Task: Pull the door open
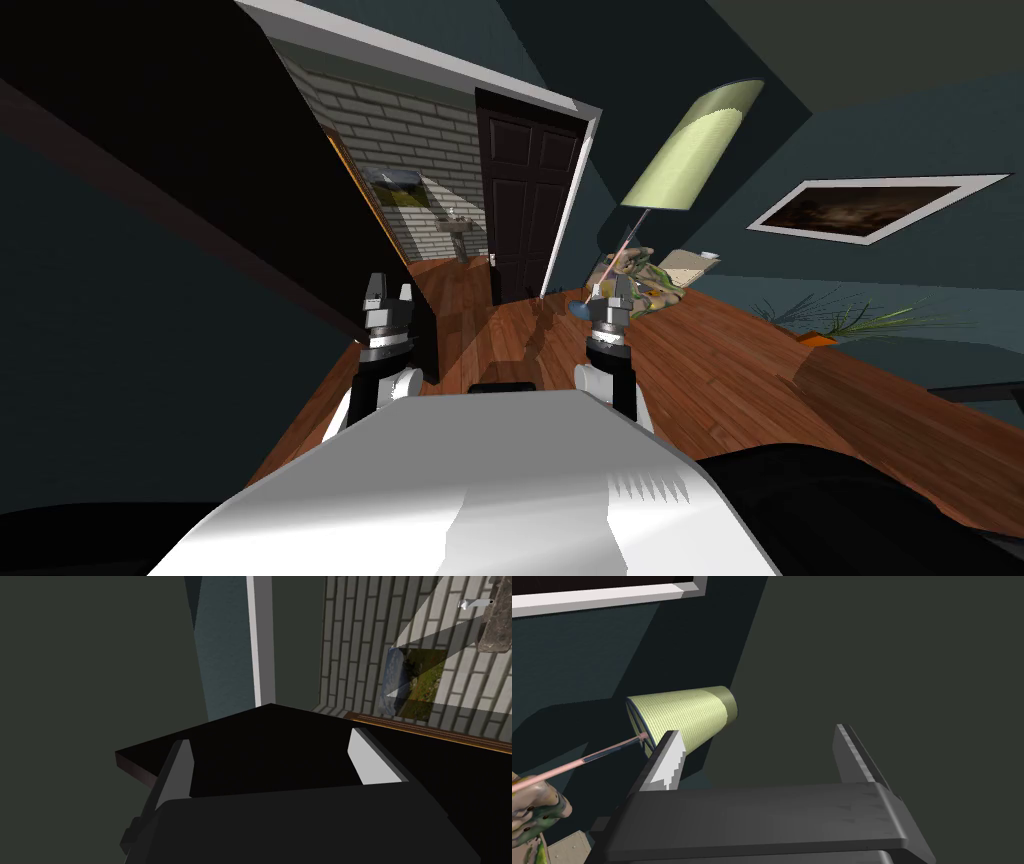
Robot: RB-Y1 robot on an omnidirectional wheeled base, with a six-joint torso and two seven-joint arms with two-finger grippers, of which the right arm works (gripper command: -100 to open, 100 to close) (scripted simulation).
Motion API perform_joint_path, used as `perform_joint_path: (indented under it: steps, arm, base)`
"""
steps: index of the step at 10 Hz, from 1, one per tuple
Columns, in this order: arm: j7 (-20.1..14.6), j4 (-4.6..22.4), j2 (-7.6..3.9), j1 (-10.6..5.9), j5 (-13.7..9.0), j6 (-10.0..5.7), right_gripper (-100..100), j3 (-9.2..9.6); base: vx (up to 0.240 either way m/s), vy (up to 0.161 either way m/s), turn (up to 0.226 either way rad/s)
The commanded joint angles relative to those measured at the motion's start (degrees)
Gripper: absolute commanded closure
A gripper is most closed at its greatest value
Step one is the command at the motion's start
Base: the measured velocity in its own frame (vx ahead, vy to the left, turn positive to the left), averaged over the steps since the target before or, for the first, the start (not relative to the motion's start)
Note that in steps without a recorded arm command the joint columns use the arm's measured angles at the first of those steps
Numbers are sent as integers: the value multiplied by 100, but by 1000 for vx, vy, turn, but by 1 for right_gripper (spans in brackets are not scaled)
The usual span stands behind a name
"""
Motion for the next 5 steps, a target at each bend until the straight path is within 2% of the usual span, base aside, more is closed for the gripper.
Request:
perform_joint_path:
  steps: [1, 5]
  arm:
    - [-20, 178, -70, -69, 2, -45, -100, 2]
    - [-76, 672, -227, -262, 8, -171, -100, 8]
  base:
    - [54, 6, 22]
    - [114, 35, 31]
